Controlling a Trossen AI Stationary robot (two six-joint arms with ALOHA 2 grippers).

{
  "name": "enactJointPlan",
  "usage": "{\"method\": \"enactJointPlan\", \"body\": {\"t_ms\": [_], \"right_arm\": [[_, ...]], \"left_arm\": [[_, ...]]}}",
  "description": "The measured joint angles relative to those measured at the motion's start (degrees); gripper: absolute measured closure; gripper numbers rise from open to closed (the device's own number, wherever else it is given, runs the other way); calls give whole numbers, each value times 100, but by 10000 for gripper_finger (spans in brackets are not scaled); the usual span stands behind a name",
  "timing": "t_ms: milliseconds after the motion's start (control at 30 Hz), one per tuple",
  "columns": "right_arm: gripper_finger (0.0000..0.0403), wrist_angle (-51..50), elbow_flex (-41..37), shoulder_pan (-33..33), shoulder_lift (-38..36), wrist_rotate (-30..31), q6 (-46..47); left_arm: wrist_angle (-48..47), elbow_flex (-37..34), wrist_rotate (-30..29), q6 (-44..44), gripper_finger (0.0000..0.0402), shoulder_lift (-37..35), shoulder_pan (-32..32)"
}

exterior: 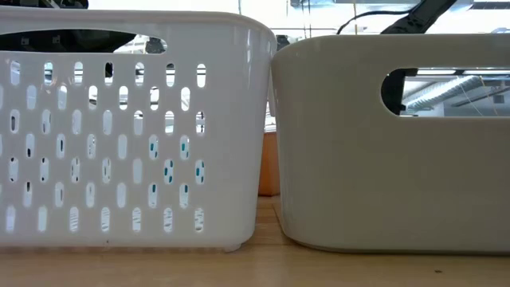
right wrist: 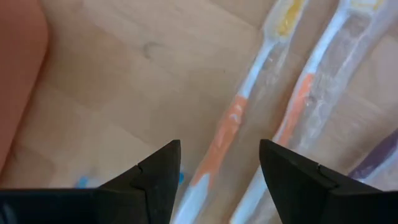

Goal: Pick & Place Toothbrushes
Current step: Put the orange toothbrush into the orange bin

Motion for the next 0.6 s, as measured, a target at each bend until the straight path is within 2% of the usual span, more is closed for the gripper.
{"method": "enactJointPlan", "body": {"t_ms": [333,600], "right_arm": [[193,334,-37,-31,-2,31,-11],[193,386,-37,-111,75,309,-22]], "left_arm": [[12,0,0,2,382,0,0],[83,0,2,4,382,0,0]]}}
